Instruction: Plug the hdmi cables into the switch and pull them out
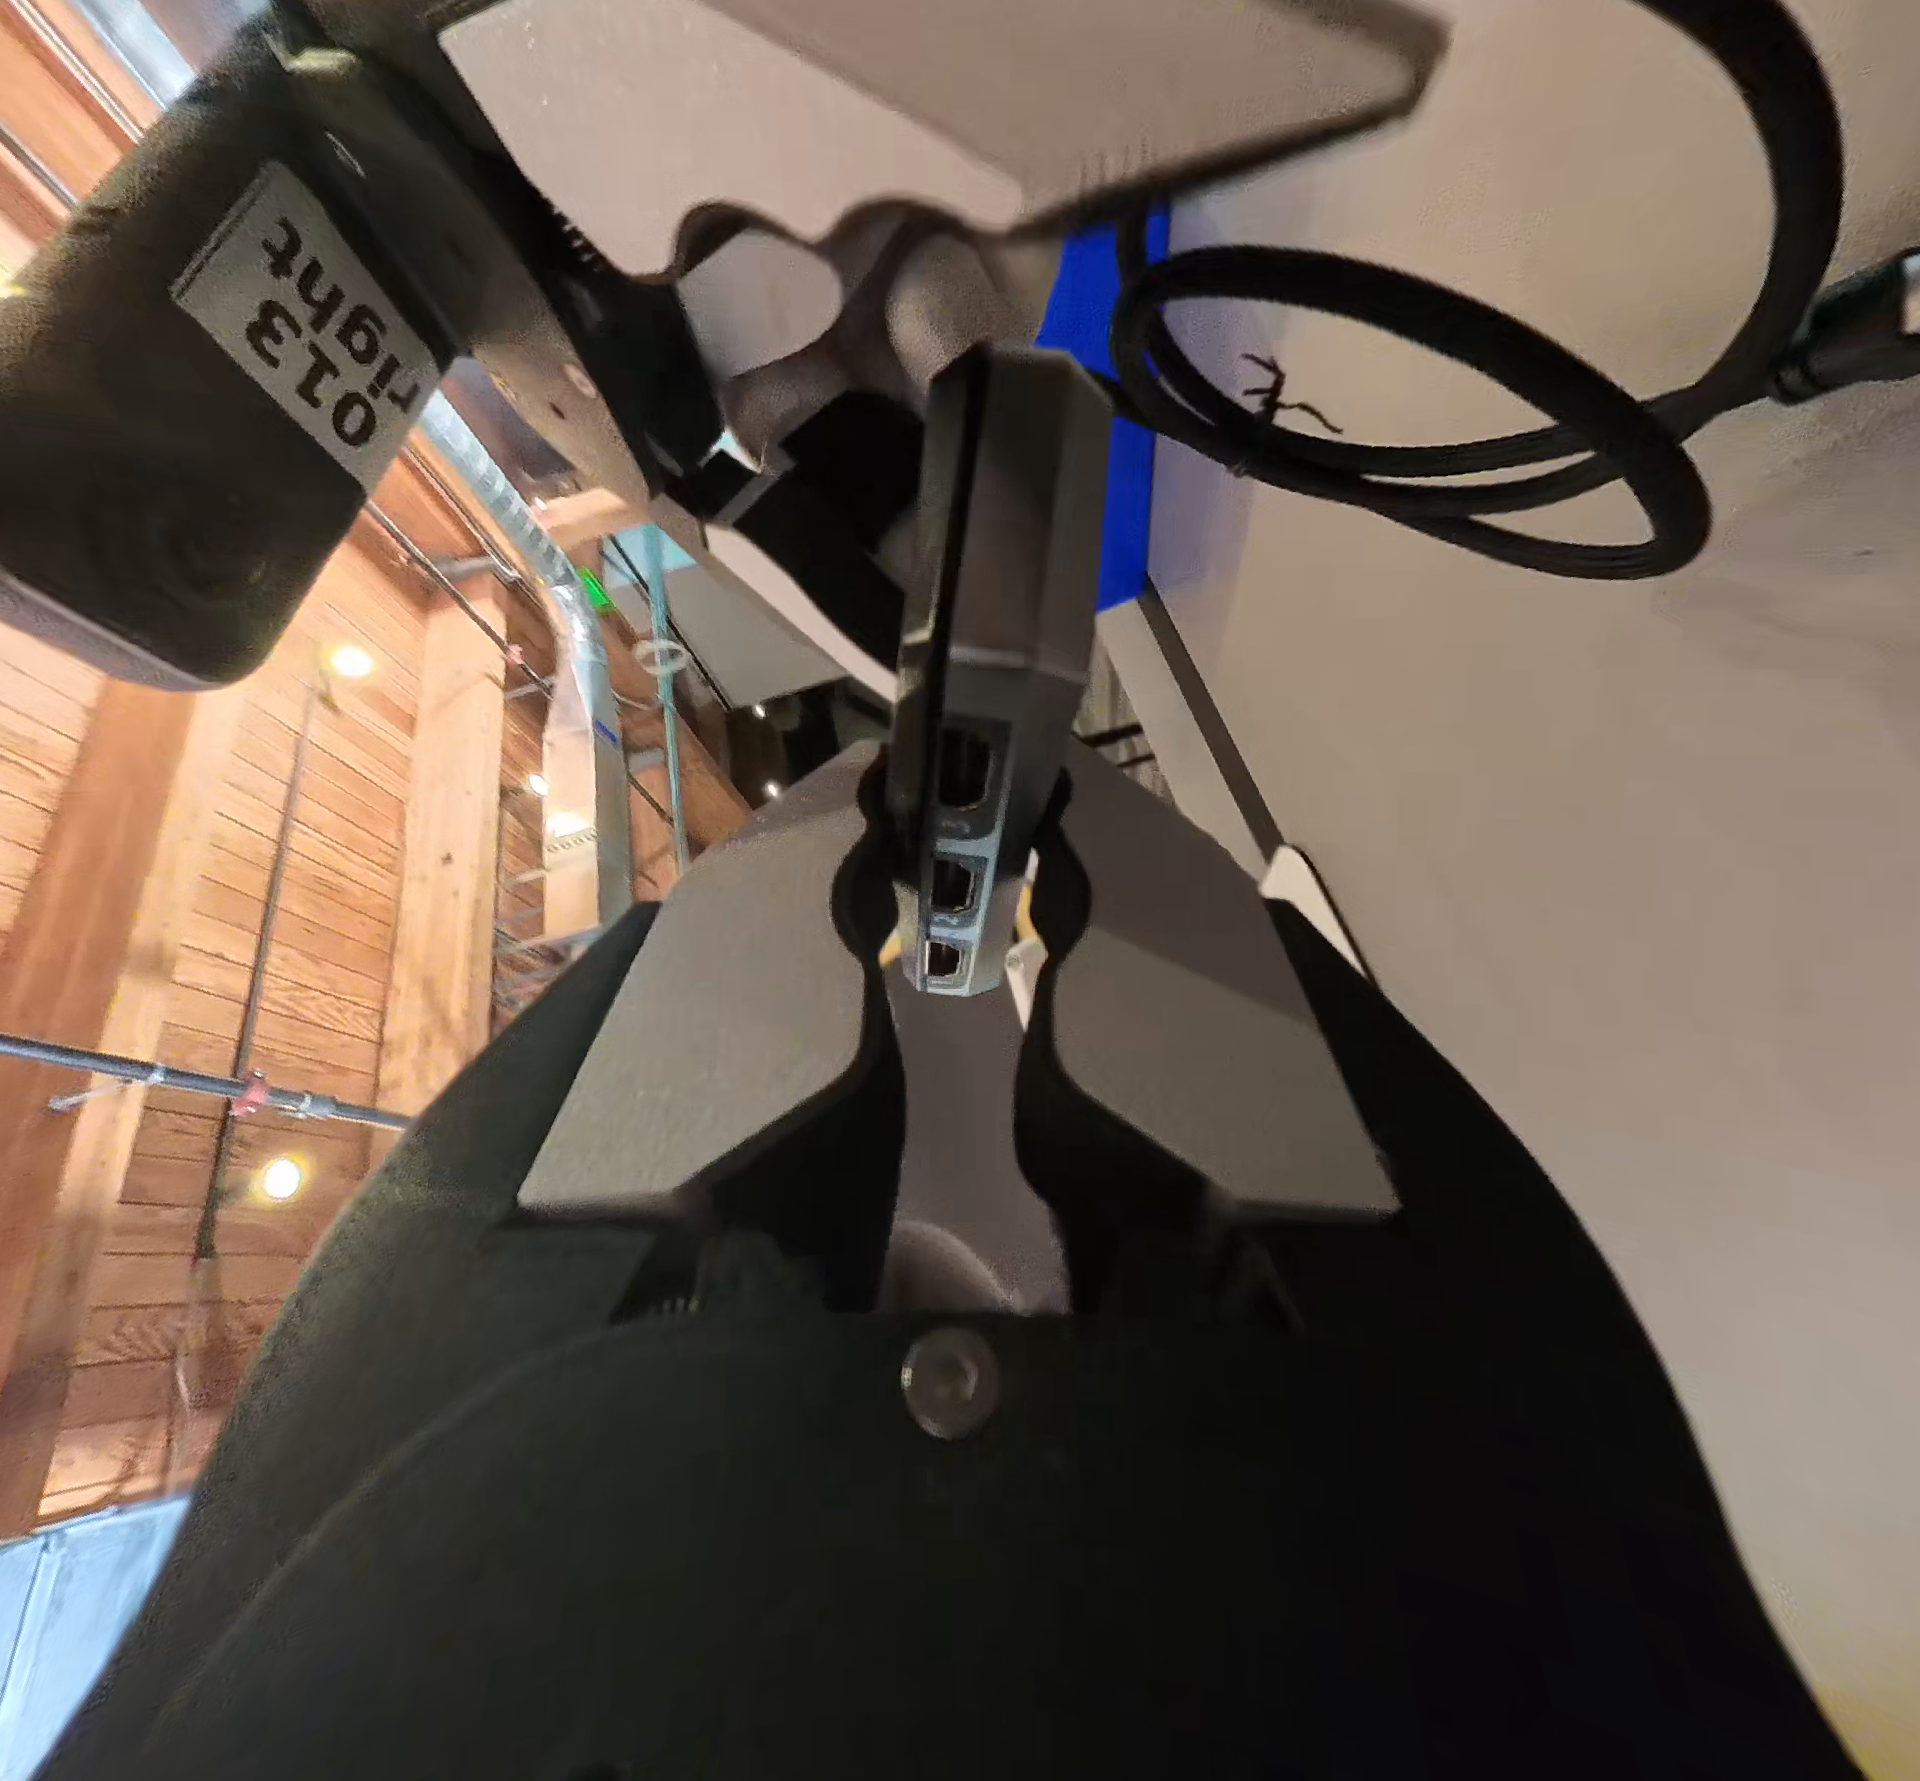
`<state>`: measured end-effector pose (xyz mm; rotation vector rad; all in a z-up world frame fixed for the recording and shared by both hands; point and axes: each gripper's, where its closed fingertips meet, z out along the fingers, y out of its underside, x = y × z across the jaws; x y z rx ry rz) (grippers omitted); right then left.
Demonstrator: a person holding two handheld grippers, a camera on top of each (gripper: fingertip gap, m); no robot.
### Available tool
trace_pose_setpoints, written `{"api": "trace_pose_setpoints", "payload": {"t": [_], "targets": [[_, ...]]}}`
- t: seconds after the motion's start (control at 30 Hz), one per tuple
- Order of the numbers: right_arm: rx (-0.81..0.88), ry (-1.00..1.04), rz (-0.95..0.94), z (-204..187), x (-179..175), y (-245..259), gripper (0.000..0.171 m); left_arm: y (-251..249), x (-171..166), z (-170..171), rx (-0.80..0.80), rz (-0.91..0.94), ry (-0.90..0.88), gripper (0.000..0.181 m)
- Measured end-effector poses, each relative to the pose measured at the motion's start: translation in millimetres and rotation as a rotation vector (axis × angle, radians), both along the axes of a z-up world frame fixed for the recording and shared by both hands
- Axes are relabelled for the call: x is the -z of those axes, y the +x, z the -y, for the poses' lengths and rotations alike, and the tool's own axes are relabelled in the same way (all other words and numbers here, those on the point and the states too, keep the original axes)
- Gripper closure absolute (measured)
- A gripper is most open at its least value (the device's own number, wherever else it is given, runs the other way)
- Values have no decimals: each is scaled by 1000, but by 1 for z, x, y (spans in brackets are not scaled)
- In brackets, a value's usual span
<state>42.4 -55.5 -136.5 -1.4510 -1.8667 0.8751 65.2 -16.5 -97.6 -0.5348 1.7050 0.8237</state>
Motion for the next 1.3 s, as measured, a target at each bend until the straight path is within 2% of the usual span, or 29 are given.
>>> {"api": "trace_pose_setpoints", "payload": {"t": [0.07,0.23,0.27,0.33,0.57,0.67,0.73,0.93,1.0,1.03,1.07,1.13,1.3], "targets": [[5,49,31,-1,1,5,46,3,0,5,33,-22,10,159],[46,164,66,-4,0,-2,18,18,8,15,89,-83,-41,159],[41,178,68,-2,1,-5,17,21,8,16,102,-85,-30,159],[12,157,68,4,4,-9,25,23,11,16,102,-101,-29,159],[-18,109,101,5,16,-10,28,19,25,14,75,-104,-80,159],[-25,56,62,6,14,-10,30,20,26,13,52,-90,-100,159],[-19,16,26,3,9,-10,38,19,25,10,40,-84,-91,158],[-32,-58,-19,2,10,-9,39,19,31,8,9,-69,-149,158],[-20,-61,7,3,11,-7,38,21,30,8,12,-67,-141,159],[-6,-48,19,1,11,-5,32,21,31,7,-7,-69,-153,159],[13,-8,27,-2,12,-3,17,19,30,5,-24,-51,-169,159],[31,21,53,-5,14,2,12,15,27,0,-32,-24,-176,159],[23,-18,-5,-8,8,0,33,13,21,3,-22,4,-172,159]]}}
